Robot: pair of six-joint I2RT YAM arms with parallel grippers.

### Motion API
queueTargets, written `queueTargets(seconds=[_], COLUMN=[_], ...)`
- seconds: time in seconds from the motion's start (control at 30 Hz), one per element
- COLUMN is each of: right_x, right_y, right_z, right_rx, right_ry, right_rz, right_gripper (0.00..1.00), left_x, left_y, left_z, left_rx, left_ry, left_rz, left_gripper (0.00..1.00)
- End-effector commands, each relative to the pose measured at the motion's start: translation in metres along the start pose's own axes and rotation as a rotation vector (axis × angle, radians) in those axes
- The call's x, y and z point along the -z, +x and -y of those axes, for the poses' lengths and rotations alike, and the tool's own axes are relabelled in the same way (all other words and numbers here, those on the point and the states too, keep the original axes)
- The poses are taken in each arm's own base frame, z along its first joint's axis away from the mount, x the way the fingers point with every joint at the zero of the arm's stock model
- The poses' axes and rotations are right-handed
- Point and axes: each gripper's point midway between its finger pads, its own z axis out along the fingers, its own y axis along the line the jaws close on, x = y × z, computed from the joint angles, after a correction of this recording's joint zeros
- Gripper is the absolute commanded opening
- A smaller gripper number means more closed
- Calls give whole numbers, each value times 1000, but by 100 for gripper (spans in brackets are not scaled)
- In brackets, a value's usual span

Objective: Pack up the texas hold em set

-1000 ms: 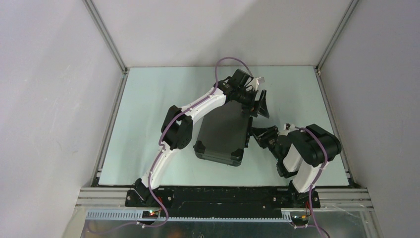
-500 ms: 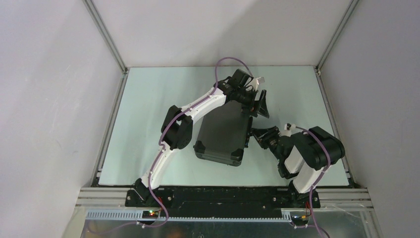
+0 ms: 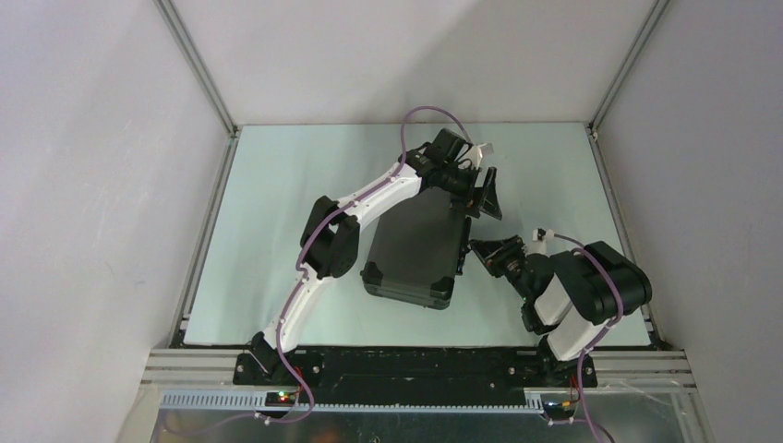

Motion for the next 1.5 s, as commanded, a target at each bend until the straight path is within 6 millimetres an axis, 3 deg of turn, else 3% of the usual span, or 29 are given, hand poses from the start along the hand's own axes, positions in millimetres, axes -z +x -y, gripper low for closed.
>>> queueTargets(seconds=[0.0, 0.47, 0.63, 0.83, 1.1, 1.33, 1.47], right_x=[3, 2, 1, -2, -2, -3, -3], right_y=[1, 6, 8, 13, 16, 20, 20], right_z=[-27, -30, -31, -28, -19, -9, -7], right_rx=[46, 54, 58, 58, 56, 59, 63], right_ry=[-113, -133, -147, -144, -115, -88, -83], right_rz=[-25, -69, -99, -134, -142, -156, -159], right_gripper=[24, 18, 9, 5, 3, 2, 2], left_x=[10, 12, 14, 22, 41, 69, 81], left_y=[13, 13, 14, 8, 1, -3, 1], left_z=[-24, -21, -18, -8, 11, 33, 35], left_rx=[55, 51, 40, 16, -20, -68, -78], left_ry=[-77, -68, -65, -62, -71, -92, -131], left_rz=[-45, -47, -46, -26, 12, 64, 83], left_gripper=[94, 94, 94, 94, 94, 94, 94])
